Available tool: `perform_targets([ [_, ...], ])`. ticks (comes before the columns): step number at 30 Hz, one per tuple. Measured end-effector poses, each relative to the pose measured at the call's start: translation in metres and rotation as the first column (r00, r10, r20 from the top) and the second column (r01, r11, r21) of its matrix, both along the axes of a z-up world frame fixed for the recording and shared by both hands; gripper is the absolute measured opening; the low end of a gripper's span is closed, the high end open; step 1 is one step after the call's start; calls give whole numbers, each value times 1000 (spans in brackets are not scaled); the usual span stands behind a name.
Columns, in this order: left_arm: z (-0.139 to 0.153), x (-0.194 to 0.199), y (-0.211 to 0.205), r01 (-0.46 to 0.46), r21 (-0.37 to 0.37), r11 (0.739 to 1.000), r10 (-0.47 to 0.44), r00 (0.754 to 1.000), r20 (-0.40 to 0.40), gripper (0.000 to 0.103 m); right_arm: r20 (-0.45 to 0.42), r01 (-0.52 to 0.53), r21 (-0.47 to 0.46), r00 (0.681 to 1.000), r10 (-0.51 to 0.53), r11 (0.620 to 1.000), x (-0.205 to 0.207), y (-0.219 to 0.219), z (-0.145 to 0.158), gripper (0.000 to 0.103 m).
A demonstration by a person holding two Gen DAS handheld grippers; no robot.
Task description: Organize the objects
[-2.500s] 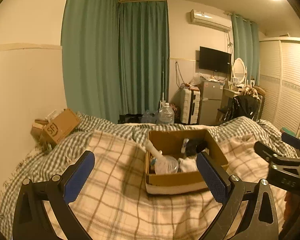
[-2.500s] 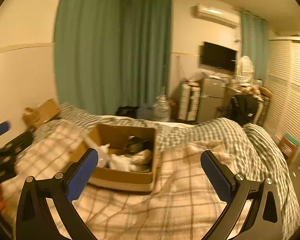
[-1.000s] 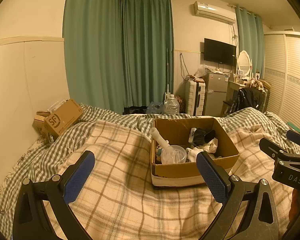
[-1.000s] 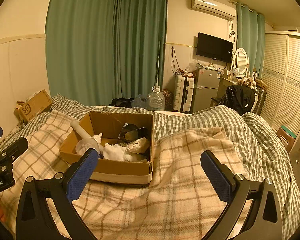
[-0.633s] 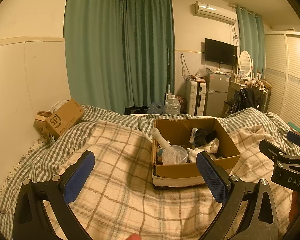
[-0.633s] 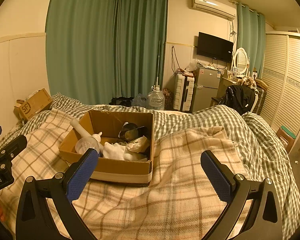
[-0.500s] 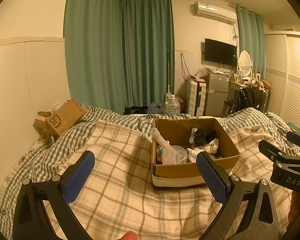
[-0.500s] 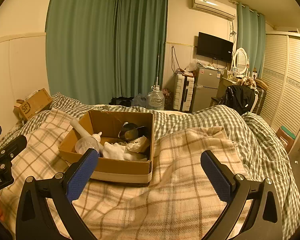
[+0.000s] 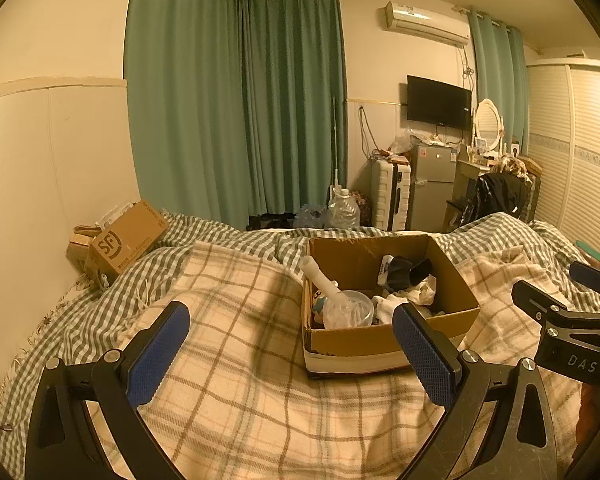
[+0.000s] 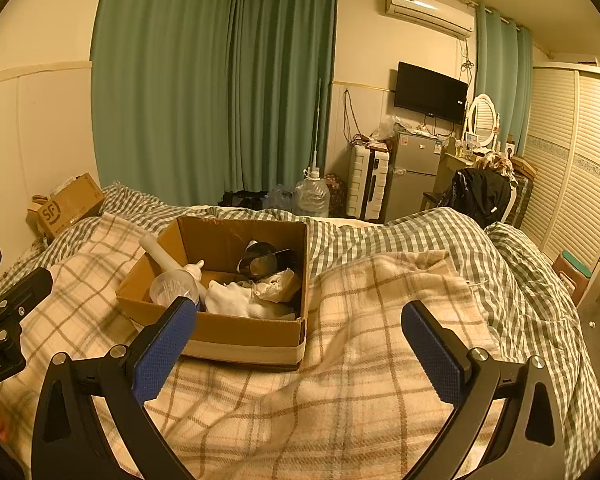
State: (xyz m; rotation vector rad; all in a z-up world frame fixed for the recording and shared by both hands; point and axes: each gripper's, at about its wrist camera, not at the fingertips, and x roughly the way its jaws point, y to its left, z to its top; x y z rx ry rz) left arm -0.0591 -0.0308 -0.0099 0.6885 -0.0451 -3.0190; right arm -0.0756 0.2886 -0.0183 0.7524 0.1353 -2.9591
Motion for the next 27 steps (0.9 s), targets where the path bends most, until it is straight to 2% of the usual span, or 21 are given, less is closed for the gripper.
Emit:
perform_targets([
  [27, -1, 1, -2, -7, -3, 1000, 7, 1000, 0, 103, 8, -5, 4, 1000, 5, 1000, -1, -1, -5, 103],
])
